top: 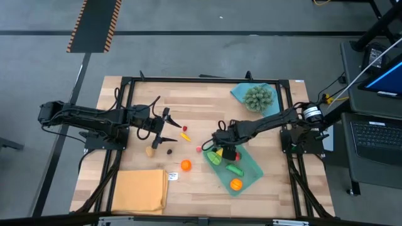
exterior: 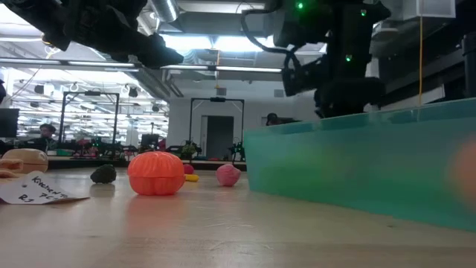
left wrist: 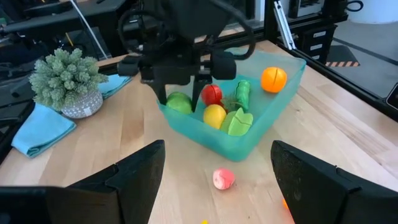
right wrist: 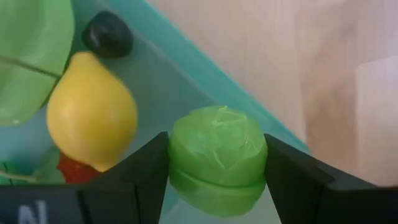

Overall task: Pick and placing Produce into tupperware
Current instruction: Put the cabbage into the green bin

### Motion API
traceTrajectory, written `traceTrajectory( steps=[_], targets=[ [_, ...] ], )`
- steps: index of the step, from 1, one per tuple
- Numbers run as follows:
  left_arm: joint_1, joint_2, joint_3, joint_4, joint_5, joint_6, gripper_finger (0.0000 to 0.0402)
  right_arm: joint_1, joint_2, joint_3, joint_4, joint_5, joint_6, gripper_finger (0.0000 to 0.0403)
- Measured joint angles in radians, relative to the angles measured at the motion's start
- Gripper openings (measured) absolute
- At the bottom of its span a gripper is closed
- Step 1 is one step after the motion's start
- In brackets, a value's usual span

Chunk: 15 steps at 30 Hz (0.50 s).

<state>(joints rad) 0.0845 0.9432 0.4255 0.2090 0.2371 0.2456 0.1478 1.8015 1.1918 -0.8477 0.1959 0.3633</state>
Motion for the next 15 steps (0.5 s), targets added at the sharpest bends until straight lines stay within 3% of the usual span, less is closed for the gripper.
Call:
traceTrajectory(
  steps=[5,15],
  targets=[
    [0.0,0.0,0.0,0.0,0.0,0.0,0.0286,-0.008,0.0,-0.02,0.03,-0.031,-0.001,0.0228],
    [0.0,0.0,0.0,0.0,0.0,0.001,0.0286,-0.008,0.0,-0.015,0.022,-0.032,-0.011,0.0272]
  ],
)
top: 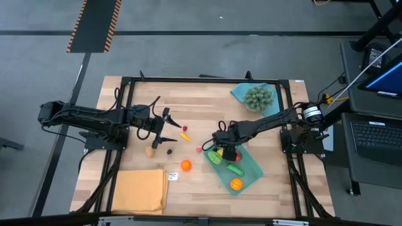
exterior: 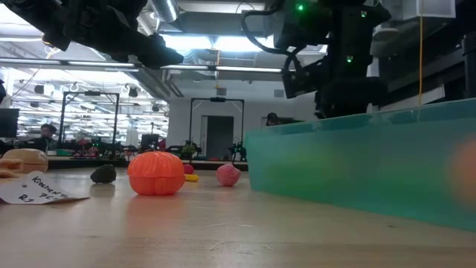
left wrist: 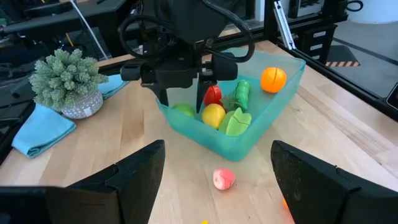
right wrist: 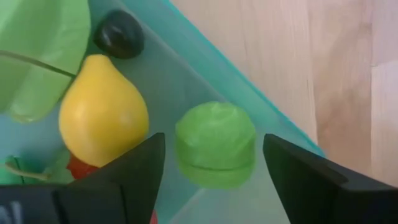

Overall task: Pick and placing Produce into tupperware
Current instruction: Put the cabbage into the green bin, then put the corn into the green bin

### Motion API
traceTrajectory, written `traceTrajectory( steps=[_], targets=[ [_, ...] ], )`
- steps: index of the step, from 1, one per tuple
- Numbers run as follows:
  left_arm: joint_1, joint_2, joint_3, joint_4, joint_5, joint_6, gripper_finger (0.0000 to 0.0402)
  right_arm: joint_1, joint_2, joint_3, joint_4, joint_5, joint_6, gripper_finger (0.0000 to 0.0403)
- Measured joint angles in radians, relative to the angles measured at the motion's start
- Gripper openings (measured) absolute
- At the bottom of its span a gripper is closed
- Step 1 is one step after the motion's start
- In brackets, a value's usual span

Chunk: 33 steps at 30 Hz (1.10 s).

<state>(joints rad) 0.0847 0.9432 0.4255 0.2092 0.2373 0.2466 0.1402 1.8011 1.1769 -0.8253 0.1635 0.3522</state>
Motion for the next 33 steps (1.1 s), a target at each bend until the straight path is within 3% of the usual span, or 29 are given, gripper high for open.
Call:
traceTrajectory(
  steps=[9,20,29,33],
  targets=[
    [0.0,0.0,0.0,0.0,0.0,-0.001,0.0286,0.002,-0.022,0.044,-0.026,0.0,-0.023,0.0276],
    [0.0,0.0,0.0,0.009,0.0,-0.016,0.0286,0.029,-0.254,0.07,0.005,0.002,-0.015,0.0277],
    [0.0,0.0,0.0,0.011,0.0,-0.017,0.0286,0.028,-0.324,0.07,0.121,0.003,-0.203,0.0277],
    [0.0,0.0,0.0,0.01,0.0,-0.018,0.0286,0.029,-0.324,0.046,0.178,0.003,-0.212,0.0277]
  ],
)
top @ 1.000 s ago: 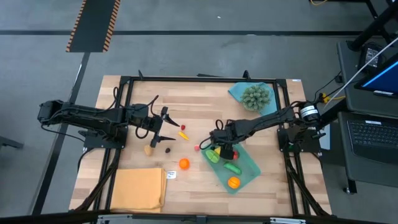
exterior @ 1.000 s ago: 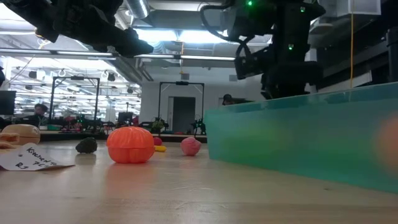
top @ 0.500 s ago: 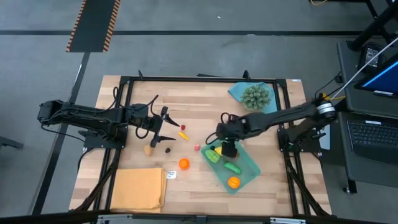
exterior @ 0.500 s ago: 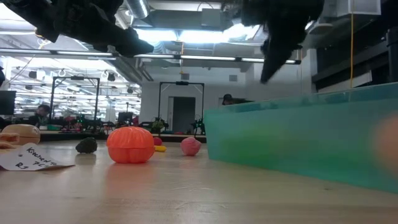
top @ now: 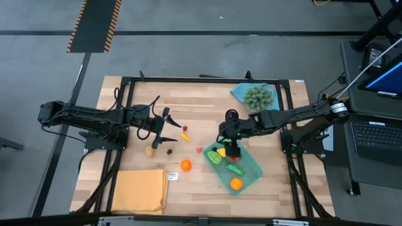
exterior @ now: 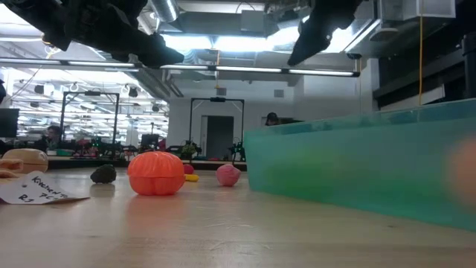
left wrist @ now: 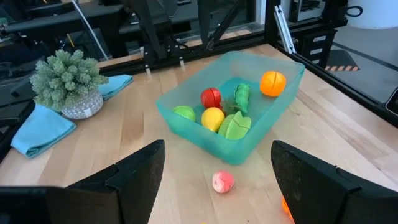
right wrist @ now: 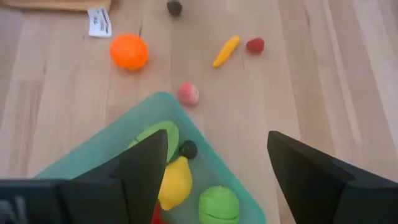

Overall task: Pick and placing Produce into tupperware
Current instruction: Put the corn into the green bin

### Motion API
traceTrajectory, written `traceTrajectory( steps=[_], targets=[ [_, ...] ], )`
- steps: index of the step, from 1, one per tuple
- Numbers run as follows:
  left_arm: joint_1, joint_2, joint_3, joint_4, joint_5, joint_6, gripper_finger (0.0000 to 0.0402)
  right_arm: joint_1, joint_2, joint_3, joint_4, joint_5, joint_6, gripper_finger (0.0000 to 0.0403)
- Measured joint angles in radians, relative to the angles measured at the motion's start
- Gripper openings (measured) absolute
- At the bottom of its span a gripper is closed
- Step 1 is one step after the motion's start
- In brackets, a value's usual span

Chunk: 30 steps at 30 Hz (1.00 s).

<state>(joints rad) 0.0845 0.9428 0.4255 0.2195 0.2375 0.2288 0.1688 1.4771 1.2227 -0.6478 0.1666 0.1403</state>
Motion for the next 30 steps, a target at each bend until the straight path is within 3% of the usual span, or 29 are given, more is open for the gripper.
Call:
traceTrajectory(
  steps=[8,15,30],
  targets=[
    [0.0,0.0,0.0,0.0,0.0,0.0,0.0286,-0.012,0.001,-0.044,0.097,0.001,-0.014,0.0277],
    [0.0,0.0,0.0,-0.001,0.0,0.0,0.0286,-0.026,0.0,-0.209,0.546,0.108,-0.122,0.0278],
    [0.0,0.0,0.0,-0.001,0.0,0.0,0.0286,-0.148,0.0,-0.493,1.154,0.112,-0.15,0.0278]
  ],
)
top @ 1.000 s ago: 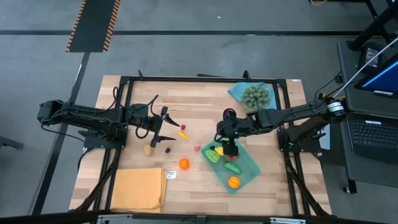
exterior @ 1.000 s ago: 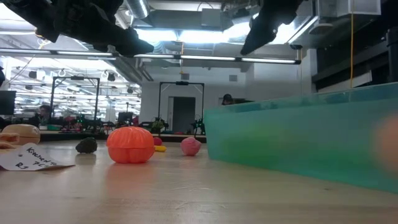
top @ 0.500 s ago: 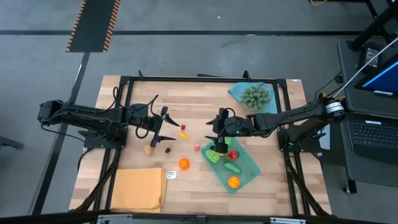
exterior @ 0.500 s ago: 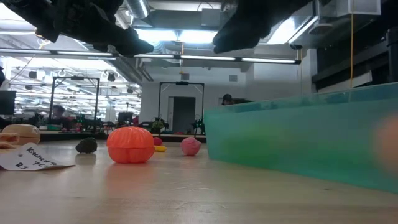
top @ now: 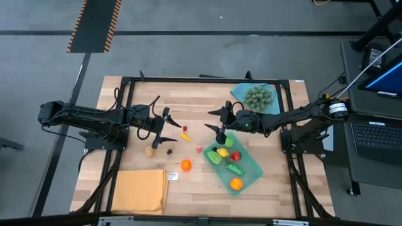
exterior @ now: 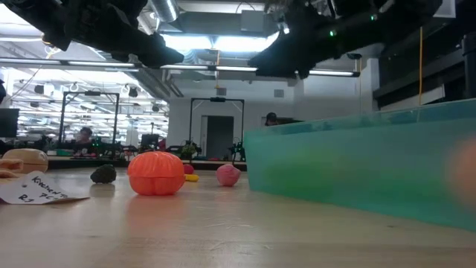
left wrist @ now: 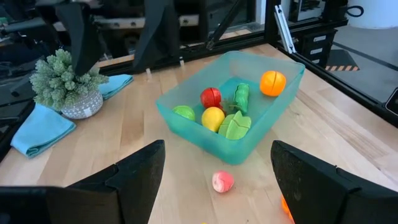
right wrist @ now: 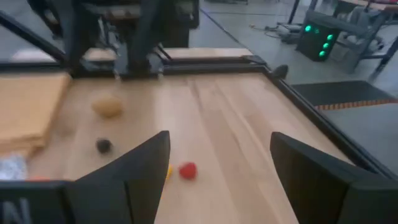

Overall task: Pick and placing Produce into tupperware
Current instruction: Put the corn into the green bin

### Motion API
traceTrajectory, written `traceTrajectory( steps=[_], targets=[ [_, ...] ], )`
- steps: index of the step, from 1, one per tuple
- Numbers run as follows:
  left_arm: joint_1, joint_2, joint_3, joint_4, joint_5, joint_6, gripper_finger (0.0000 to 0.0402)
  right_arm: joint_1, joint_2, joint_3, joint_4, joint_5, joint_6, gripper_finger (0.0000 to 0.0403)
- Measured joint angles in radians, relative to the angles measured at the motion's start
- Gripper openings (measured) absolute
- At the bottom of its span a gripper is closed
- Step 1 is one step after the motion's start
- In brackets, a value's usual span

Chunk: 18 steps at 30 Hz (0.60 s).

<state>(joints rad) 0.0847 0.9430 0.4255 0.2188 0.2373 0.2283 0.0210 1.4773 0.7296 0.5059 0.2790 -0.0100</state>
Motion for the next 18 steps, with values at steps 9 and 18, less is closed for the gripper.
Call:
traceTrajectory(
  steps=[9,18],
  targets=[
    [0.0,0.0,0.0,0.0,0.0,0.0,0.0286,-0.041,0.0,-0.042,0.007,-0.162,-0.063,0.0278],
    [0.0,0.0,0.0,0.0,0.0,0.0,0.0286,-0.047,0.0,-0.042,-0.007,-0.199,-0.091,0.0278]
  ],
)
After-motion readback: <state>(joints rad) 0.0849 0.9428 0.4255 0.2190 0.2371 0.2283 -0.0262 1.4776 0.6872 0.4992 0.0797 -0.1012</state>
